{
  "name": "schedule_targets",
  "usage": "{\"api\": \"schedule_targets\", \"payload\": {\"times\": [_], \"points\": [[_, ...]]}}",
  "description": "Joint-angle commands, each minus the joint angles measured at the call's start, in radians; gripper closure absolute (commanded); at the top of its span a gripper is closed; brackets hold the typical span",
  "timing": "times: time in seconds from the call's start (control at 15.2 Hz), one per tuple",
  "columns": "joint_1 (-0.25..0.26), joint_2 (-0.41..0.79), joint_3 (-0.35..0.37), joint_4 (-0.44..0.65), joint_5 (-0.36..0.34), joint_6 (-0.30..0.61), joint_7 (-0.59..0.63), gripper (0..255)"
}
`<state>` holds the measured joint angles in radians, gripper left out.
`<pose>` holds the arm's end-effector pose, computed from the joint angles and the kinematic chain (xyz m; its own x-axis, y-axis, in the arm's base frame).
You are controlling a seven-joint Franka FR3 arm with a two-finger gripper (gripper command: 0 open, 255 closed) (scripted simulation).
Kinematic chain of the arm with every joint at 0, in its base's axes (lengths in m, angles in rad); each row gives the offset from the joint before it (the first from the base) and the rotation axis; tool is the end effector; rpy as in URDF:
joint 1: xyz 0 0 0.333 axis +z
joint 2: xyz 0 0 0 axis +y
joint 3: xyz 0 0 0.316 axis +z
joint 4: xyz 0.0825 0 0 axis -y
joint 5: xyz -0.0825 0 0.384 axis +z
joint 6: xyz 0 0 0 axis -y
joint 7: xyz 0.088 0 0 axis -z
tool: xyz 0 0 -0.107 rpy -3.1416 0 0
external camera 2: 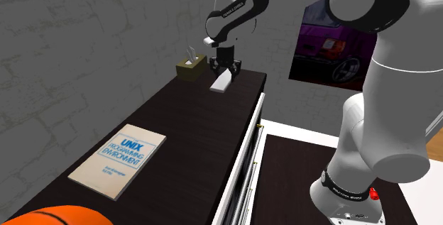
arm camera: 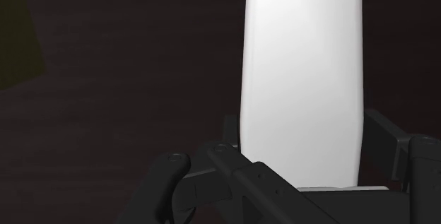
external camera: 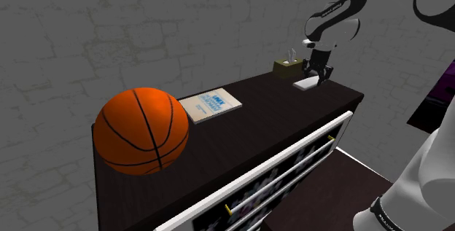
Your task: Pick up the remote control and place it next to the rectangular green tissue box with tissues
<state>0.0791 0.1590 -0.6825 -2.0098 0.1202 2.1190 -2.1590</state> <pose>0.4830 -0.3146 0.3924 0.0730 0.9973 0.0078 0.9973 -0.0729 -0.0085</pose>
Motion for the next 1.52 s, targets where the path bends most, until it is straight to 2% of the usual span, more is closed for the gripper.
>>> {"api": "schedule_targets", "payload": {"times": [0.0, 0.53, 1.06, 1.12, 1.45], "points": [[-0.002, 0.012, 0.003, -0.014, 0.011, 0.024, -0.007, 255], [-0.018, 0.077, 0.019, -0.057, 0.067, 0.116, -0.045, 255], [-0.018, 0.077, 0.020, -0.057, 0.067, 0.116, -0.045, 255], [-0.018, 0.077, 0.020, -0.057, 0.067, 0.116, -0.045, 0], [-0.018, 0.077, 0.020, -0.057, 0.067, 0.116, -0.045, 0]]}}
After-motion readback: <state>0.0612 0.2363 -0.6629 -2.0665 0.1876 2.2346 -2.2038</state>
